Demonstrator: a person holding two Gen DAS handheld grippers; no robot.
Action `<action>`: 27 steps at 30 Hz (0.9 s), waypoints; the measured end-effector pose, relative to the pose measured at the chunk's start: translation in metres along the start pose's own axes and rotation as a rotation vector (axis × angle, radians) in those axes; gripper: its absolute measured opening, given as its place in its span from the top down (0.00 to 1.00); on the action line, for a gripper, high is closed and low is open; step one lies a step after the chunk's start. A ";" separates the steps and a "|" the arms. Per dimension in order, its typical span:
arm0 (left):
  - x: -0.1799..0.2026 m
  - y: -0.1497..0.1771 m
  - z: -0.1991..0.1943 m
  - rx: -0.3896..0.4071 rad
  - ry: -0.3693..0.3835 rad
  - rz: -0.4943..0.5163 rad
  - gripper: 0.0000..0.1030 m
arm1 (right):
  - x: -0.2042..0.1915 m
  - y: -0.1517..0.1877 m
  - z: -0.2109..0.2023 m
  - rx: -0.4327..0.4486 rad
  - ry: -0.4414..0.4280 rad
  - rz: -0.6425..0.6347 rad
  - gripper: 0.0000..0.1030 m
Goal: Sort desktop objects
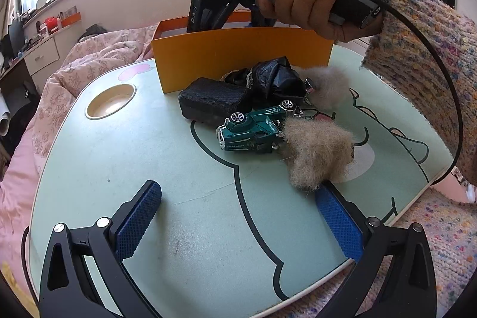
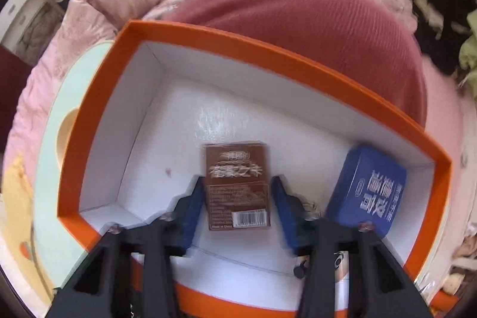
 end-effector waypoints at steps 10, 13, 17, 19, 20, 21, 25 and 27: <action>0.000 0.000 0.000 0.002 0.000 0.000 0.00 | 0.024 0.034 -0.118 0.330 -0.079 0.061 0.62; 0.000 0.000 0.000 0.001 0.000 -0.001 0.00 | 0.030 0.068 -0.134 0.340 -0.087 0.067 0.62; 0.000 0.000 -0.001 0.002 0.000 -0.001 0.00 | 0.045 0.131 -0.124 0.307 -0.156 0.118 0.62; 0.000 0.000 -0.001 0.002 0.000 -0.001 0.00 | 0.054 0.160 -0.109 0.261 -0.188 0.161 0.62; 0.000 0.000 -0.001 0.002 0.000 -0.001 0.00 | 0.056 0.170 -0.101 0.246 -0.199 0.176 0.62; 0.000 0.000 -0.001 0.002 -0.001 -0.001 0.00 | 0.058 0.179 -0.094 0.233 -0.204 0.184 0.62; -0.001 0.000 -0.001 0.002 0.000 -0.001 0.00 | 0.044 0.198 -0.068 0.173 -0.249 0.174 0.61; -0.001 0.000 -0.001 0.002 0.000 -0.001 0.00 | 0.030 0.198 -0.060 0.157 -0.269 0.142 0.61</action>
Point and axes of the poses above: each gripper's, at about its wrist camera, not at the fingertips, and z roughly the way its jaws point, x to its right, y to its underside, the point moved 9 cm from there along z, roughly the way its jaws point, and after that the axes turned 1 degree about x, right-handed, at the moved point
